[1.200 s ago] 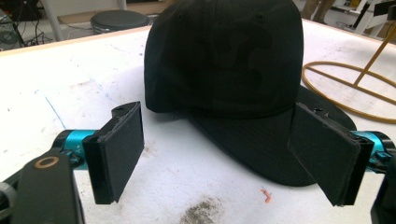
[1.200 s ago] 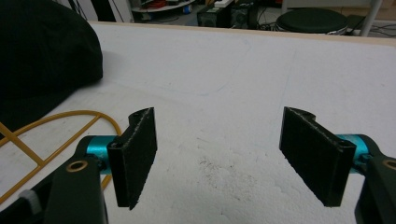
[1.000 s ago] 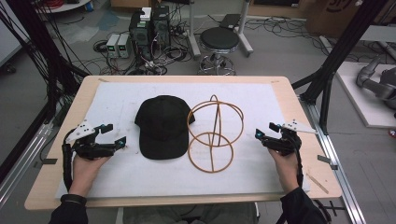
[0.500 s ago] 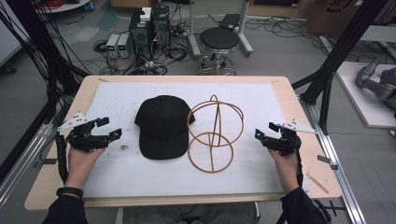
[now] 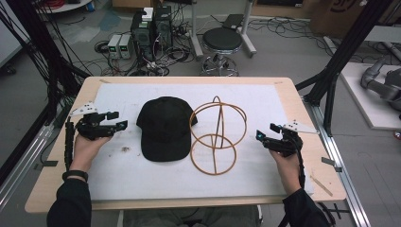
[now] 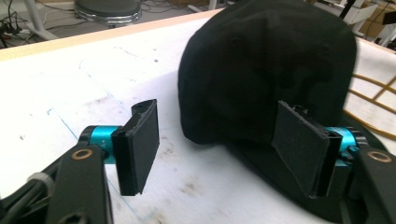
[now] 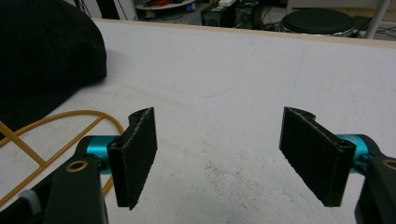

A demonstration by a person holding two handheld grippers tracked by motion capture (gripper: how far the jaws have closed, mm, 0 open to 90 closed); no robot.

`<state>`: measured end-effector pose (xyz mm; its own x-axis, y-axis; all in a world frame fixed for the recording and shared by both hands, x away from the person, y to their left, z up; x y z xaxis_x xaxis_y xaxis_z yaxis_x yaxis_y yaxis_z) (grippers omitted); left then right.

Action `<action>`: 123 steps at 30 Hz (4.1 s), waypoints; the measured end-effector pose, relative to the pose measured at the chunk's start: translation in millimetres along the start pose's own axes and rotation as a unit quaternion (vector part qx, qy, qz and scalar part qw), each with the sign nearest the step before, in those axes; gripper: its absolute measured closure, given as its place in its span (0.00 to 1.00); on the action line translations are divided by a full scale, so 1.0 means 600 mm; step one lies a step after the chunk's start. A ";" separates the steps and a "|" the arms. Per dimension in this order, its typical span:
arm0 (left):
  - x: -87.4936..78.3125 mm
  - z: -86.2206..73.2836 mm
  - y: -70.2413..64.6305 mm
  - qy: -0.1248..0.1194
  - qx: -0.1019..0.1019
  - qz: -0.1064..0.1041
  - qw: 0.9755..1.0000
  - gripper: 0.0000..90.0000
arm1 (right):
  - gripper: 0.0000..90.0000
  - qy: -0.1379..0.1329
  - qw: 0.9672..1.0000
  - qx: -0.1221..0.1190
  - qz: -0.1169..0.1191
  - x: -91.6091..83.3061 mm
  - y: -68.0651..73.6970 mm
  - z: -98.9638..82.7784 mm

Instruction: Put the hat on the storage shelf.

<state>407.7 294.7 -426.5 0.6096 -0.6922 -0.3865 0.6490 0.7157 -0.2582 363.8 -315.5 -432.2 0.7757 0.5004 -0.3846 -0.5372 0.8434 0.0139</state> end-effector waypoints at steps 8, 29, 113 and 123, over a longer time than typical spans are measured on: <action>0.054 0.004 0.016 0.046 -0.008 -0.034 0.998 0.43 | 0.31 0.000 1.000 0.002 0.001 -0.001 -0.003 -0.001; 0.099 0.000 0.018 0.081 0.004 -0.066 0.994 0.78 | 0.31 0.007 1.000 0.001 0.007 -0.003 -0.004 -0.003; -0.084 0.040 -0.096 -0.094 0.060 -0.149 0.982 0.96 | 0.32 0.006 1.000 -0.001 0.000 0.005 0.006 0.006; -0.097 0.022 -0.088 -0.060 0.043 -0.129 0.989 0.96 | 0.32 0.007 1.000 -0.001 -0.002 0.006 0.007 0.006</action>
<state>344.0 295.7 -378.6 0.4654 -0.8603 -0.2080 0.8228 0.5072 -0.2564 365.5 -309.6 -429.9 0.7726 0.4949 -0.3976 -0.5352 0.8446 0.0113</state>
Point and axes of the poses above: each handheld gripper's, and its own axes: x roughly forward along the jaws, z roughly out of its top, y roughly to its left, the point moved 2 cm from there along x, roughly forward along the jaws, and after that the axes turned 6 degrees about -x, right-handed, at the moved point
